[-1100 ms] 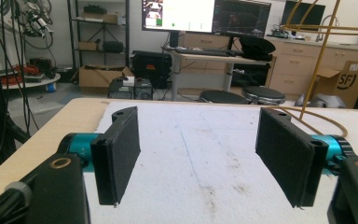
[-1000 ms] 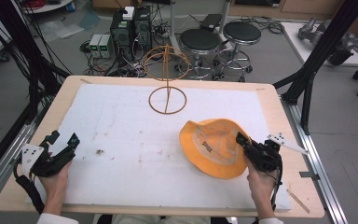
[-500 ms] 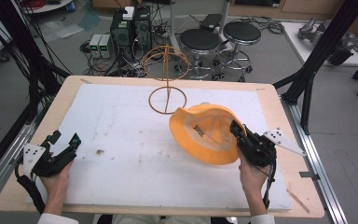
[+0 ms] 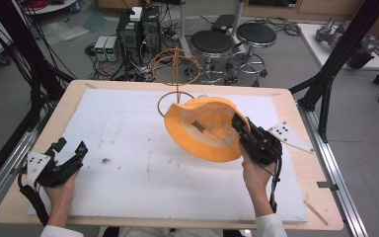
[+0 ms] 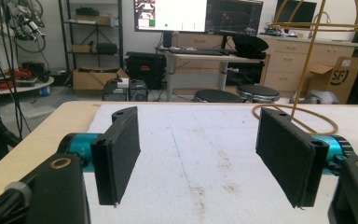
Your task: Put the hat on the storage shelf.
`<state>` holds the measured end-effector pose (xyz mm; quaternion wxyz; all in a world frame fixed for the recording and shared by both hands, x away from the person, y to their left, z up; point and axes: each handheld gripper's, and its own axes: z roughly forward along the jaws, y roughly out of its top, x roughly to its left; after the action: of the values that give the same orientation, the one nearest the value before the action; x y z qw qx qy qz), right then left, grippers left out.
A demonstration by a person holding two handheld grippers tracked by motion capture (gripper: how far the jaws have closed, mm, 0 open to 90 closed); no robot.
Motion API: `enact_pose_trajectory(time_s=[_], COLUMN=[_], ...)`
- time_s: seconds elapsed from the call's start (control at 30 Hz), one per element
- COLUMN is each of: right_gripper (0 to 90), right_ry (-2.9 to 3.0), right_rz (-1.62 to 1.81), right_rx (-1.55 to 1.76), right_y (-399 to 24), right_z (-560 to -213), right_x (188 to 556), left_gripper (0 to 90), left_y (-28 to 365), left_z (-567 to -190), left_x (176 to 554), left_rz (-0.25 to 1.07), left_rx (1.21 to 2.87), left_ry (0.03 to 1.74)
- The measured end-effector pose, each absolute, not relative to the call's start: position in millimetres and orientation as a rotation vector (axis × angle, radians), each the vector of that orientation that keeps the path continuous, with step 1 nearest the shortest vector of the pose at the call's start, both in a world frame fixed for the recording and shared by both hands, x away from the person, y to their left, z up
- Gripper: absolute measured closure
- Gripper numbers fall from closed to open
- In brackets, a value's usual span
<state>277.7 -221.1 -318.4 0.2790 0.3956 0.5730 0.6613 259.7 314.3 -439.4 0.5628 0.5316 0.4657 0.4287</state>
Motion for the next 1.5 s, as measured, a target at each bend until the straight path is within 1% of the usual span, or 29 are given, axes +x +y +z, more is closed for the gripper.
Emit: enact_pose_trajectory(time_s=[0.33, 0.47, 0.77, 0.93, 1.13, 1.23, 1.5], right_gripper=[87.1, 87.1, 87.1, 87.1, 87.1, 87.1, 87.1], right_ry=[1.507, 1.505, 1.520, 1.524, 1.530, 1.536, 1.544], right_rz=[1.842, 1.857, 1.871, 1.890, 1.883, 1.880, 1.893], right_rx=[0.987, 0.969, 0.946, 0.937, 0.927, 0.917, 0.900], right_y=[-194.7, -183.4, -162.1, -155.6, -151.8, -150.3, -145.2], right_z=[-297.5, -291.6, -285.0, -284.1, -284.8, -285.2, -284.1], right_x=[285.8, 290.1, 298.8, 300.6, 301.7, 302.4, 303.9], left_gripper=[30.0, 29.4, 27.9, 23.6, 22.0, 18.1, 16.9], left_y=[312.1, 308.0, 289.3, 279.6, 262.9, 251.9, 228.9], left_z=[-437.9, -433.0, -414.6, -405.0, -393.0, -387.6, -374.7], left_x=[259.3, 260.5, 261.9, 265.3, 269.3, 272.6, 282.0], left_rz=[1.014, 1.028, 1.011, 0.922, 0.799, 0.742, 0.602], left_rx=[1.250, 1.264, 1.279, 1.298, 1.325, 1.350, 1.363], left_ry=[1.068, 1.035, 0.926, 0.905, 0.841, 0.828, 0.757])
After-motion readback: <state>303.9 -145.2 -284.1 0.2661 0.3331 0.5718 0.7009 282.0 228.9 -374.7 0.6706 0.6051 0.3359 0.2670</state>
